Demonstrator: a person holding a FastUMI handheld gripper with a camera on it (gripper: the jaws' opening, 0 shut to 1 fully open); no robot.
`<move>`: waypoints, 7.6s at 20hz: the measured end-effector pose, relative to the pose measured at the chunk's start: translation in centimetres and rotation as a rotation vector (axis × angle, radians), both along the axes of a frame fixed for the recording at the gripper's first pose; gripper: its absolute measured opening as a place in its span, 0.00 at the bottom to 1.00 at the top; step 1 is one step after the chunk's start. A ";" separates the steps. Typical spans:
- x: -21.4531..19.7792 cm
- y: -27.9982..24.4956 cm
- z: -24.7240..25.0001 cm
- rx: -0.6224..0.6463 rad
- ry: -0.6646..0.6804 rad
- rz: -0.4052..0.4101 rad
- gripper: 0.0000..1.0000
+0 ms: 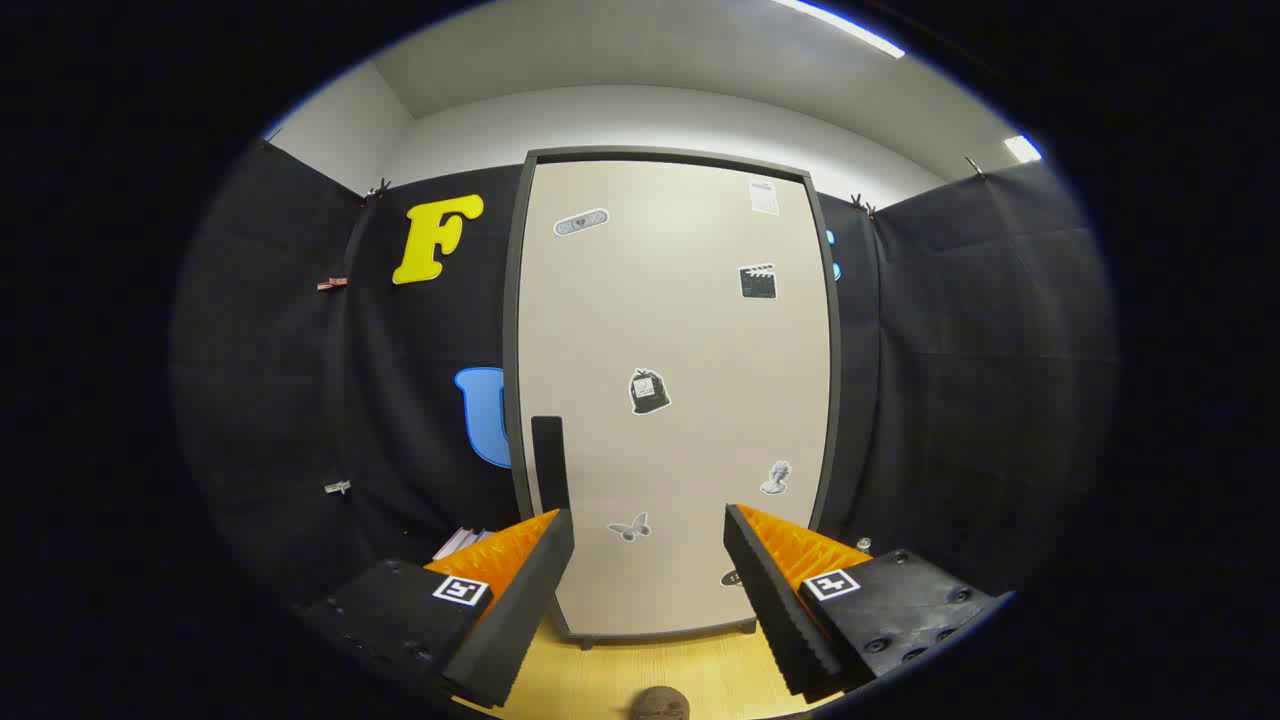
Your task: Open the shoe cabinet door, grab the shoes and put them into the shoe cabinet, then close the shoe cabinet door.
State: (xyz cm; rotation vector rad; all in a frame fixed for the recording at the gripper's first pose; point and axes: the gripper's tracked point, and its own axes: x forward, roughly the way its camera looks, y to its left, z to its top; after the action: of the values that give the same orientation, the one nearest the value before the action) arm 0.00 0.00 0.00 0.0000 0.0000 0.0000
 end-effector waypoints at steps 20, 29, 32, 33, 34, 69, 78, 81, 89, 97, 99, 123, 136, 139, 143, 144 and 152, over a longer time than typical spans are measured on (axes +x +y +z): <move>3.1 1.9 -0.5 0.023 0.010 0.022 0.98; 7.9 6.7 -1.9 0.041 0.035 0.055 0.98; 10.2 8.0 -2.8 0.043 0.049 0.059 0.98; 10.9 8.3 -3.1 0.041 0.054 0.057 0.98; 11.6 8.5 -3.4 0.039 0.057 0.054 0.98; 12.3 8.1 -4.9 0.028 0.080 0.036 0.33; 7.1 5.6 -4.6 0.035 0.075 0.094 0.33; 5.0 4.3 -4.6 0.038 0.082 0.137 0.33; -0.2 -0.4 -4.4 0.053 0.098 0.250 0.33; -3.3 -5.5 -4.2 0.050 0.097 0.297 0.33; -3.9 -6.7 -4.1 0.048 0.094 0.294 0.33; -12.6 -25.2 -2.5 0.032 0.012 -0.144 0.32; -10.1 -14.2 -13.8 0.038 0.278 0.053 0.32; -8.7 -9.8 -18.8 0.042 0.386 0.102 0.32; -7.0 -5.2 -25.3 0.078 0.519 0.127 0.33; -6.7 -4.3 -27.1 0.085 0.563 0.124 0.32; -6.4 0.0 -40.0 0.126 0.824 0.098 0.33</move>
State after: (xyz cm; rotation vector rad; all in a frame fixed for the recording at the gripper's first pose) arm -6.40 -0.04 -39.99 0.1258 0.8243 0.0979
